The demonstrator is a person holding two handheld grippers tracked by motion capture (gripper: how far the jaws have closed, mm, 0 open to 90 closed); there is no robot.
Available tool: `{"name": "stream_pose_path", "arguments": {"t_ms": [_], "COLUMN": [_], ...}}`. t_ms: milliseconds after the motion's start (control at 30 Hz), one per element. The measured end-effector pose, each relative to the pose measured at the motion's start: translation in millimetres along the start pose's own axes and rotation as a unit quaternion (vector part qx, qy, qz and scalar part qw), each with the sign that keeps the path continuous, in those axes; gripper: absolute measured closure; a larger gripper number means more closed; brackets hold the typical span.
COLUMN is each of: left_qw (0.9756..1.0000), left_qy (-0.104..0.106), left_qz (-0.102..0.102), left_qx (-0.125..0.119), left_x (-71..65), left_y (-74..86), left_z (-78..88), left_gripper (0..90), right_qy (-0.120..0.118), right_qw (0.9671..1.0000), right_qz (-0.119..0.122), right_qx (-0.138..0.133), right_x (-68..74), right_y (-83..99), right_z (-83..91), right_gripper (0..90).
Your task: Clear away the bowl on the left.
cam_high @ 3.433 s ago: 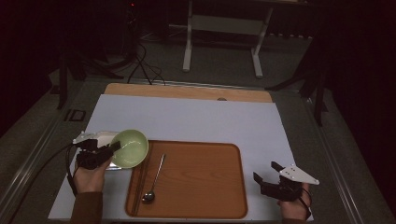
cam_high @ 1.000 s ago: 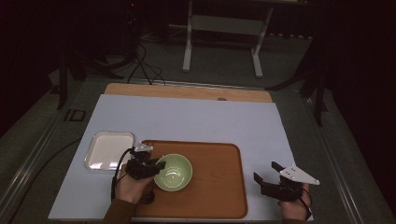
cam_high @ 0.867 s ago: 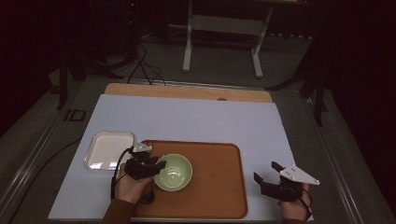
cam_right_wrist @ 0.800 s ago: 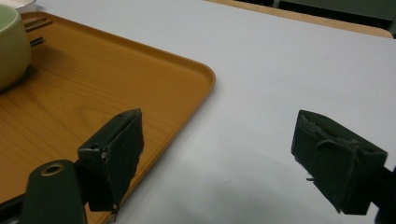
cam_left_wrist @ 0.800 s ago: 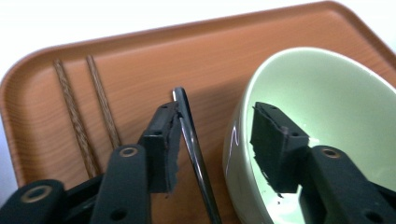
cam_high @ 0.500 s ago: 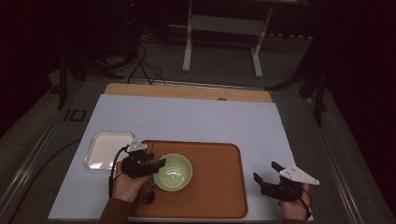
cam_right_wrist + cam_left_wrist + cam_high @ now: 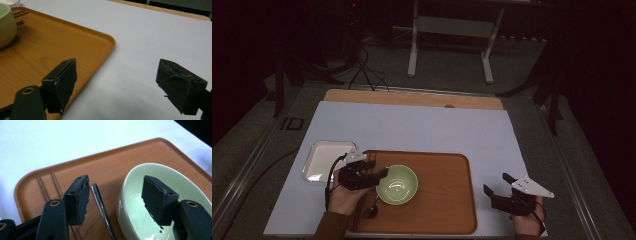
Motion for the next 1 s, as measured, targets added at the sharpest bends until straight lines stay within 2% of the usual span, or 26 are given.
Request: {"name": "stream_pose_path", "arguments": {"t_ms": [200,267,300,333,367,400,433,467,500,567,667,700,733,800,833,1000], "left_qw": [0.9997,0.9989,0.9989,0.9976,0.9976,0.9961,0.9961,0.9943,0.9943,0.9921,0.9913,0.9907,0.9892,0.9886,0.9874,0.9850], "left_qy": [-0.007,-0.031,-0.031,-0.051,-0.051,-0.067,-0.067,-0.082,-0.082,-0.097,-0.104,-0.109,-0.122,-0.127,-0.135,-0.146], "left_qz": [0.003,-0.003,-0.003,-0.014,-0.014,-0.022,-0.022,-0.025,-0.025,-0.023,-0.020,-0.020,-0.021,-0.021,-0.017,-0.003], "left_qx": [-0.023,-0.036,-0.036,-0.044,-0.044,-0.052,-0.052,-0.063,-0.063,-0.077,-0.078,-0.078,-0.078,-0.078,-0.081,-0.092], "left_x": [5.7,11.8,11.8,15.4,15.4,19.2,19.2,23.3,23.3,30.9,35.6,38.2,43.2,45.6,50.1,61.1], "left_y": [-3.8,-6.7,-6.7,-8.5,-8.5,-10.6,-10.6,-12.6,-12.6,-15.2,-15.3,-15.0,-13.9,-13.3,-12.8,-12.1], "left_z": [10.2,17.2,17.2,22.3,22.3,27.8,27.8,33.3,33.3,41.8,45.5,47.2,50.4,52.0,55.9,65.9], "left_gripper": [38.3,38.3,38.3,38.1,37.7,37.3,37.0,36.3,35.9,35.8,35.9,35.9,36.0,35.9,35.9,35.9], "right_qy": [-0.003,-0.001,-0.001,-0.001,0.000,0.000,0.000,0.000,0.001,0.002,0.003,0.003,0.004,0.004,0.003,0.003], "right_qw": [1.0000,1.0000,1.0000,1.0000,1.0000,1.0000,1.0000,1.0000,1.0000,1.0000,1.0000,1.0000,1.0000,1.0000,1.0000,1.0000], "right_qz": [0.005,0.002,0.002,0.002,0.002,0.002,0.002,0.002,0.002,0.000,-0.001,-0.002,-0.001,0.000,0.000,0.000], "right_qx": [0.001,-0.001,-0.001,-0.001,-0.001,0.000,0.000,0.001,0.001,0.000,-0.001,-0.001,0.000,0.000,0.001,0.001], "right_x": [2.2,0.7,0.7,0.0,0.2,0.6,0.6,0.8,0.7,0.0,-0.8,-0.8,-0.8,-0.7,-0.1,-0.1], "right_y": [-1.4,-1.2,-1.2,-1.0,-0.8,-0.7,-0.7,-0.4,-0.1,0.5,1.0,1.1,1.1,0.9,0.9,0.9], "right_z": [-2.6,-1.3,-1.3,-0.9,-1.0,-1.1,-1.1,-1.0,-0.8,0.1,1.4,1.4,1.4,1.2,0.8,0.8], "right_gripper": [16.8,16.8,16.8,16.8,16.8,16.8,16.8,16.8,16.8,16.8,16.8,16.8,16.8,16.8,16.8,16.8]}}
Point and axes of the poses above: each handheld gripper's, and its own axes: z roughly backward along the jaws, y roughly out of its underside, x roughly to its left, the point moved 9 cm from there along -z, roughly forward along the jaws, and after that the axes turned 8 degrees about x, right-handed, at the moved point
